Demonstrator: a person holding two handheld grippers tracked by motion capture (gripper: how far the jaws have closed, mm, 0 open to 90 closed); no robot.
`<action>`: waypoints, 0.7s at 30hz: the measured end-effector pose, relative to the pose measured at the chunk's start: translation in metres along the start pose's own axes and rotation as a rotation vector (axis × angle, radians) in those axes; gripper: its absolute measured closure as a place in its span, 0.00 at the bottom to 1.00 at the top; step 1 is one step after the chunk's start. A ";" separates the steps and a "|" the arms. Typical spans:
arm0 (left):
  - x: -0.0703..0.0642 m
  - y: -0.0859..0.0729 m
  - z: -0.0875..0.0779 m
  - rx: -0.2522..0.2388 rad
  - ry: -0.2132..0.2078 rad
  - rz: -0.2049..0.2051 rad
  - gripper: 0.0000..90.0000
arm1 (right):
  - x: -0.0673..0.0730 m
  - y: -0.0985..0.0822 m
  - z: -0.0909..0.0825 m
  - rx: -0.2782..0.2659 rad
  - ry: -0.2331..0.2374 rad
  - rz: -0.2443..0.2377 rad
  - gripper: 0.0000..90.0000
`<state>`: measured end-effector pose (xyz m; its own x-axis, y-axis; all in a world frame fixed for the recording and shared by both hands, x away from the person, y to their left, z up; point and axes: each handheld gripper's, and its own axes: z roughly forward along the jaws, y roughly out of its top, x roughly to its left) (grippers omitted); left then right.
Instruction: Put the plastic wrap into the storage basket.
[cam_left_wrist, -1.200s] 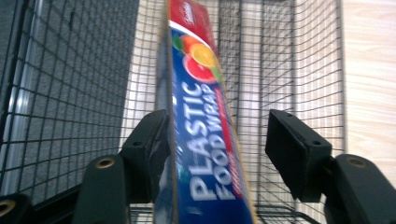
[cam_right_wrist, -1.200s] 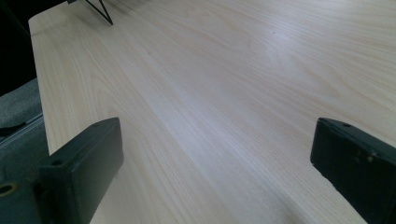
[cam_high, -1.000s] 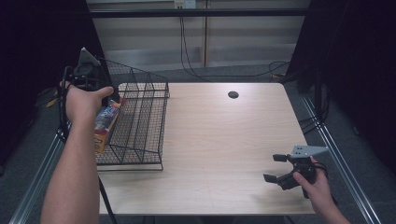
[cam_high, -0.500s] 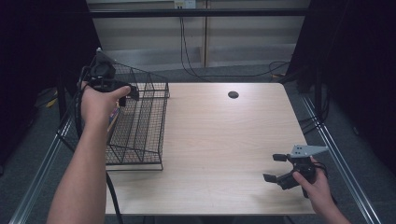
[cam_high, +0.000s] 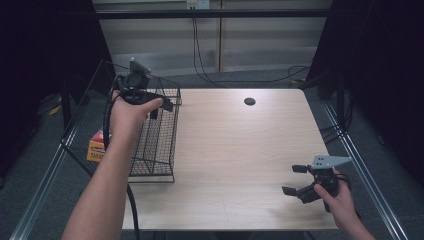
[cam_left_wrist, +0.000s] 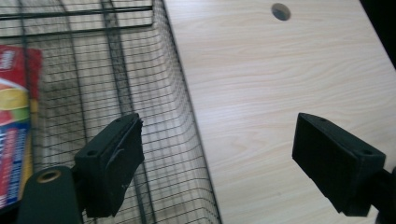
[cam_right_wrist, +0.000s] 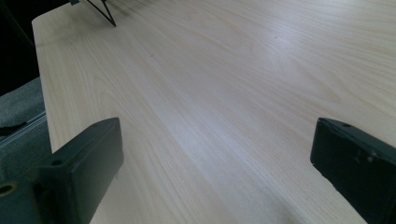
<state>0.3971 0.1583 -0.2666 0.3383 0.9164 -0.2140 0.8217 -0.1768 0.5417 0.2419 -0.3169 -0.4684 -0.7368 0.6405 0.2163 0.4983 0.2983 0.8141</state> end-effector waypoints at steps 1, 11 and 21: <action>-0.003 -0.001 0.002 0.002 -0.007 0.011 0.18 | 0.000 0.000 0.000 0.000 -0.002 0.000 0.03; -0.022 -0.010 0.021 0.011 -0.076 0.089 0.17 | 0.001 0.000 0.000 0.000 0.004 0.000 0.03; -0.042 -0.028 0.045 0.011 -0.158 0.168 0.16 | 0.001 0.000 0.000 0.004 0.004 -0.003 0.03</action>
<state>0.3802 0.1084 -0.3090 0.5375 0.8065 -0.2465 0.7524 -0.3266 0.5721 0.2410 -0.3165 -0.4683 -0.7402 0.6367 0.2162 0.4982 0.3033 0.8123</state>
